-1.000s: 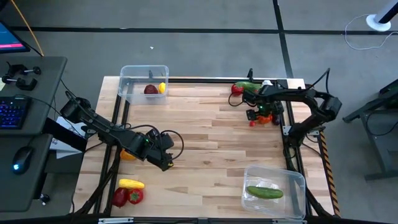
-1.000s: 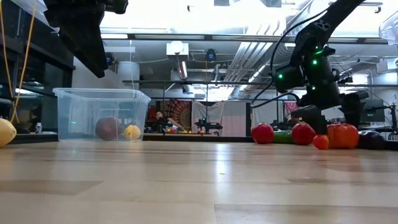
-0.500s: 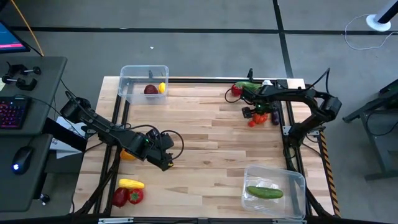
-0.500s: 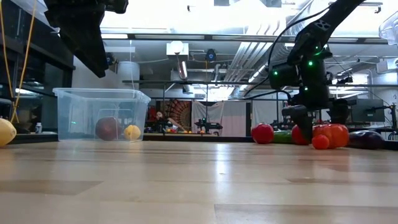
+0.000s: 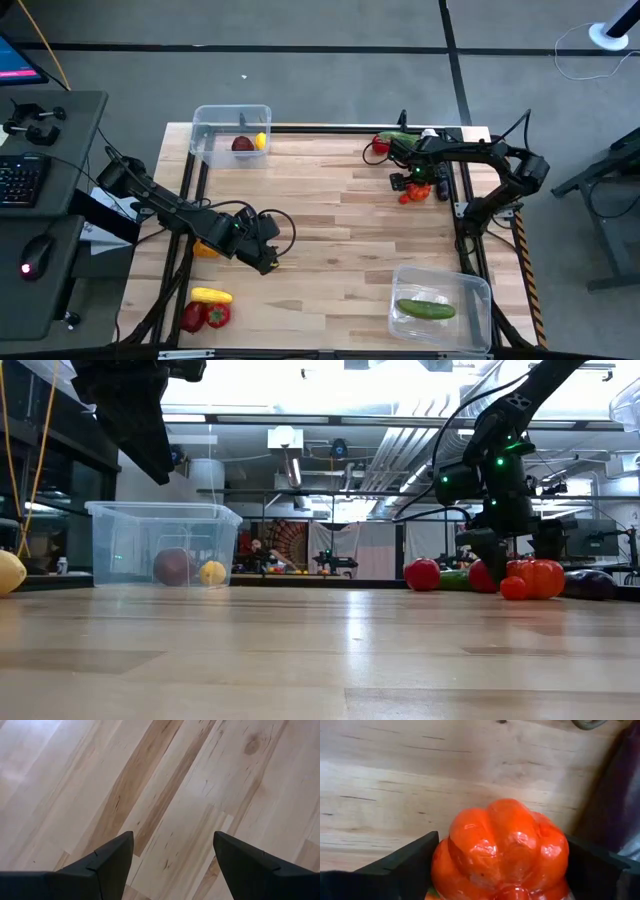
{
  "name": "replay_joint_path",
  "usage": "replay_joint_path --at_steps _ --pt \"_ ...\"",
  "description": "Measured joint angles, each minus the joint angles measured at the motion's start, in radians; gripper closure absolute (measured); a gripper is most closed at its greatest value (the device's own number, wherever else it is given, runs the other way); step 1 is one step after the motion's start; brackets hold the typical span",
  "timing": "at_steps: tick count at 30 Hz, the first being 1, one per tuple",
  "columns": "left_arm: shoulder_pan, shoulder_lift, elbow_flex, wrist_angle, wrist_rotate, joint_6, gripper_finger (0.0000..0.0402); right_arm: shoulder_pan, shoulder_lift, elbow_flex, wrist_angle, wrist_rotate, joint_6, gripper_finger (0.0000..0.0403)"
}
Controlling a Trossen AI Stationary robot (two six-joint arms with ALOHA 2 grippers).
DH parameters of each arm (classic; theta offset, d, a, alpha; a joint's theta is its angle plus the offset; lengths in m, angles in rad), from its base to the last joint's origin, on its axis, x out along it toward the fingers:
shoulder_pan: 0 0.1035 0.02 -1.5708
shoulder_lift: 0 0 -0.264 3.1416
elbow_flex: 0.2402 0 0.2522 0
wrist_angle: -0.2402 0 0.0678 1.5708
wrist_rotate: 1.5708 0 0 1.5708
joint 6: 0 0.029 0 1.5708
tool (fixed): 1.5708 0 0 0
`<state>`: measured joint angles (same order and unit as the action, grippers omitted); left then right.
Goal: Sort produce into baskets
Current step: Put the orange pumpkin into the bottom transparent bin
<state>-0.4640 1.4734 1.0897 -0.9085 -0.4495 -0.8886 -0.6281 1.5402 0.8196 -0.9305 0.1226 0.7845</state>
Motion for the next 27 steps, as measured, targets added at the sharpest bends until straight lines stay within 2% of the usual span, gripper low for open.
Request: replay_joint_path --at_steps 5,8,11,14,19,22,27 --pt "0.002 -0.004 0.01 -0.005 -0.007 0.012 0.014 0.0 -0.011 0.005 -0.007 -0.026 -0.025 0.0077" --pt "0.014 -0.045 0.047 -0.006 -0.035 0.103 0.014 0.0 -0.043 0.046 -0.009 -0.047 -0.07 0.008" --pt "0.043 -0.113 0.108 -0.011 -0.124 0.216 0.014 0.0 -0.102 0.124 -0.012 -0.045 -0.11 0.0079" --pt "0.077 -0.198 0.181 -0.006 -0.26 0.308 0.014 0.001 -0.178 0.228 0.0 -0.024 -0.136 0.0079" --pt "0.119 -0.34 0.257 -0.004 -0.498 0.359 0.014 0.014 -0.291 0.386 0.087 -0.018 -0.191 0.0079" --pt "0.144 -0.416 0.257 -0.006 -0.545 0.338 0.014 0.025 -0.326 0.452 0.124 -0.018 -0.202 0.0079" --pt "0.157 -0.499 0.219 -0.007 -0.547 0.315 0.014 0.054 -0.332 0.518 0.135 -0.019 -0.217 0.0079"
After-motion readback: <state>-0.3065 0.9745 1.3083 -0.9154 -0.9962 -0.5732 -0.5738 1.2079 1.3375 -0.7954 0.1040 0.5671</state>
